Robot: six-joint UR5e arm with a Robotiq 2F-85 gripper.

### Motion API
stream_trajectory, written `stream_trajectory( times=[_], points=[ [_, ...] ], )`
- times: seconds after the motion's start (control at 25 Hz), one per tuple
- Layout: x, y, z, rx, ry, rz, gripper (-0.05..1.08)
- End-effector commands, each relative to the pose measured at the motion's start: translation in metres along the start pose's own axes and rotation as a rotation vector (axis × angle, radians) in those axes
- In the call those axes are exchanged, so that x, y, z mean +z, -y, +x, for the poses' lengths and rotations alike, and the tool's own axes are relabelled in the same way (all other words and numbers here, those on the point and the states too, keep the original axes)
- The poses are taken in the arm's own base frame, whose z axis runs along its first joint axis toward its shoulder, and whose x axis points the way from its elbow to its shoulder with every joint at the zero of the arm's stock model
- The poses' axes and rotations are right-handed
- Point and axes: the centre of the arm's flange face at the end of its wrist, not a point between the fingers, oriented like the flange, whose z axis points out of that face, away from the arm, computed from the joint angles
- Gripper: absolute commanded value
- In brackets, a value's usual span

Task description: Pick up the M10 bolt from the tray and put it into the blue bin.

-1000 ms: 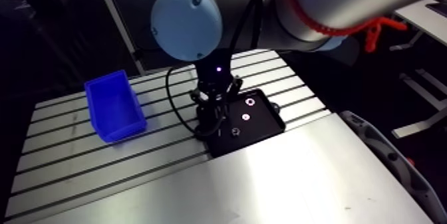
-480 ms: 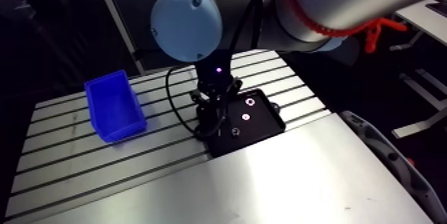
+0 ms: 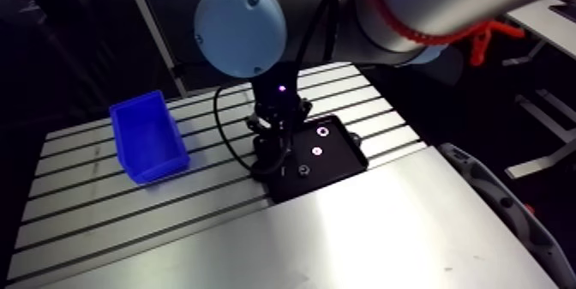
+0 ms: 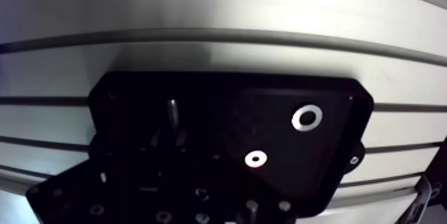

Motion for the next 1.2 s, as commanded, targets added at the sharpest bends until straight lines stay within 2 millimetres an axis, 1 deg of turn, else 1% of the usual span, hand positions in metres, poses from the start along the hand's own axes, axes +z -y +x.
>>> stream_trajectory(
  times=[0.04,0.08,0.32,0.44,0.84,1.0,1.12,1.2],
  points=[
    [-0.004,-0.001,0.001,-0.002,-0.007,-0.002,0.91],
    [-0.003,-0.001,0.001,-0.001,-0.006,0.000,0.92],
    [-0.015,-0.002,0.003,-0.003,-0.020,0.000,0.98],
    [-0.022,-0.001,0.001,-0.005,-0.014,0.003,1.01],
    [-0.069,-0.002,-0.007,-0.026,-0.006,0.006,1.05],
    [-0.087,0.000,-0.015,-0.044,0.004,0.013,1.05],
    [-0.102,0.004,-0.023,-0.091,0.027,0.027,1.05],
    [-0.118,0.006,-0.029,-0.137,0.038,0.039,1.05]
  ],
)
